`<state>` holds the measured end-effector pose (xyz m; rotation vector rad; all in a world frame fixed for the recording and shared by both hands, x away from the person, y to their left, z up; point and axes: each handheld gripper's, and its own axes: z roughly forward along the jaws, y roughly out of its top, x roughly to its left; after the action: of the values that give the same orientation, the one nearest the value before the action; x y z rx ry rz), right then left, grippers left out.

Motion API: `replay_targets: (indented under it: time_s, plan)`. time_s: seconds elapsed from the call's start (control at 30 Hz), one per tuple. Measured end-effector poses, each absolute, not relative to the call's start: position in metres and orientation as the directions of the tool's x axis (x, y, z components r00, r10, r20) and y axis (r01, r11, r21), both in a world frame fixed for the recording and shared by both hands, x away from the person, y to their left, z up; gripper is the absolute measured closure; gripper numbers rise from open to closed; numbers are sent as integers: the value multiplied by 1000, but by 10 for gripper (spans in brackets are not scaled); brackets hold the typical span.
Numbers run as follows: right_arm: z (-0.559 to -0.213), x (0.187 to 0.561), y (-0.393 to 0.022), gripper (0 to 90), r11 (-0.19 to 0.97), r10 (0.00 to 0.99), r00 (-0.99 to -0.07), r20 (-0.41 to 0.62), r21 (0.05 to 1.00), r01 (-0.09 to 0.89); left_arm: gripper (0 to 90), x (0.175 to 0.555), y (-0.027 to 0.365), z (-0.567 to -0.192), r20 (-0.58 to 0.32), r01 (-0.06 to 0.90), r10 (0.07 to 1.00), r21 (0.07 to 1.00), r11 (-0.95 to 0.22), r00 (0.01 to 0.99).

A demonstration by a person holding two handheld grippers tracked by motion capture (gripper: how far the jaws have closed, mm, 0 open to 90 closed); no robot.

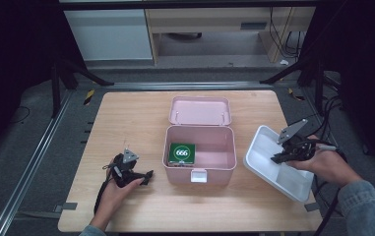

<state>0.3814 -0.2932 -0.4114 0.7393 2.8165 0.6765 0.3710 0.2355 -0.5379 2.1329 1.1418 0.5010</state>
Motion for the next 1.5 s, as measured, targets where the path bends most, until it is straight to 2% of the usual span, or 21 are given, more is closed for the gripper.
replay_targets:
  time_s: [0.3,0.67,1.13,1.5]
  plan:
    - [-357,396,-273,900,776,459,-884,-90,526,349,0,371,235,-538,24,585,839,706,-400,544]
    - [-312,423,-189,900,840,326,-930,-168,503,203,0,371,235,-538,25,585,838,705,-401,544]
    - [-307,438,-88,900,891,161,-967,-195,450,57,0,371,236,-538,25,586,838,703,-403,546]
    - [-323,441,-55,900,918,104,-978,-178,397,25,0,371,236,-538,24,586,838,703,-402,546]
